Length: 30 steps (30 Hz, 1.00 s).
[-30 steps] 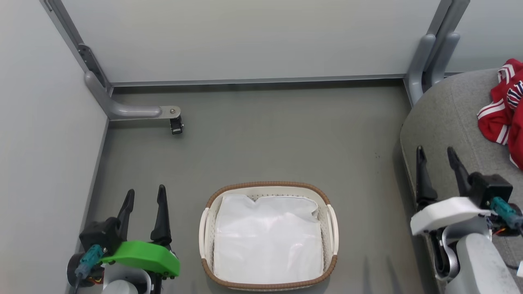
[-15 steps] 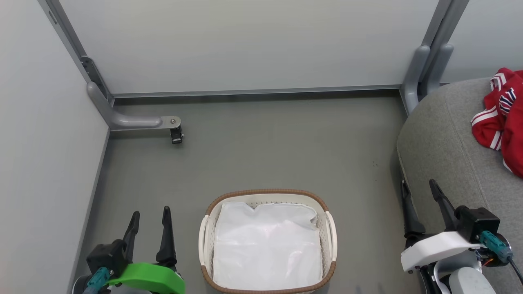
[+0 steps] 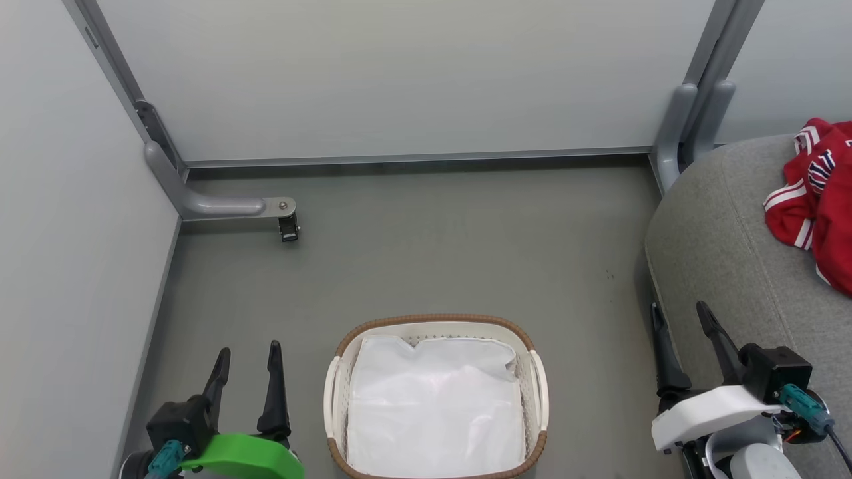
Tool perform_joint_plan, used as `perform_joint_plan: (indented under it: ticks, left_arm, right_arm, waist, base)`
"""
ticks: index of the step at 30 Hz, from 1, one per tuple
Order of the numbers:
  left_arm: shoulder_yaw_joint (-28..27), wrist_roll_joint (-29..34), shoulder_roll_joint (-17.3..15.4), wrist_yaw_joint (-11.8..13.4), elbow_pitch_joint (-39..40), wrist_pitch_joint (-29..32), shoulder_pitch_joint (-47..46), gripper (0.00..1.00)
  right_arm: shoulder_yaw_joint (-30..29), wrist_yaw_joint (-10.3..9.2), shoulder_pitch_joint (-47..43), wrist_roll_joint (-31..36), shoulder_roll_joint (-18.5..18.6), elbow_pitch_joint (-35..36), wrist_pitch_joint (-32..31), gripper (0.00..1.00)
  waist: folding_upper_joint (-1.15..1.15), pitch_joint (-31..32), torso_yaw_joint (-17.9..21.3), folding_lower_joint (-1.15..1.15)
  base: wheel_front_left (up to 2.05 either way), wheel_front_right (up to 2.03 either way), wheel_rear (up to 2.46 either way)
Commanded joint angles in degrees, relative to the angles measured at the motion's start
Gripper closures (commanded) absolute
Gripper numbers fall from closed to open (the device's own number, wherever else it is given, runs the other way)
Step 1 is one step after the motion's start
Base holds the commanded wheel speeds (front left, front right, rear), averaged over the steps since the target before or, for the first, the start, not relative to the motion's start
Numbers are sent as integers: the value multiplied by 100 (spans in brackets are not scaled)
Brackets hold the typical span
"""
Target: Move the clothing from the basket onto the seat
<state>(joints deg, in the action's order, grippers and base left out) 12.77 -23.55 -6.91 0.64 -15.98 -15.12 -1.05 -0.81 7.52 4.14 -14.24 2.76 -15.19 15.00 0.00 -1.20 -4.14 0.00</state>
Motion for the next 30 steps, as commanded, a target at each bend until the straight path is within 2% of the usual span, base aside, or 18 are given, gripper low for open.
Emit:
perform_joint_plan:
  ticks: [1, 25, 26, 30]
  left_arm:
    - [-36, 89, 11, -28, -9, -4, 103, 0]
    - [-182, 257, 168, -203, -103, -4, 76, 0]
    - [-164, 240, 178, -194, -100, 2, 50, 100]
    - [-173, 135, 201, -200, -261, 36, 49, 100]
  right_arm:
    - [11, -6, -68, -32, 25, -14, 27, 0]
    - [12, -6, 15, 8, 25, -98, 27, 0]
    - [11, 0, 4, -22, 0, -85, 0, 100]
    - [-4, 0, -31, -137, -38, -248, -53, 100]
  waist:
    - [0, 12, 2, 0]
    - [0, 2, 16, 0]
    - [0, -3, 16, 0]
    - [0, -3, 19, 0]
  base:
    - [0, 0, 0]
    - [0, 0, 0]
    - [0, 0, 0]
    - [0, 0, 0]
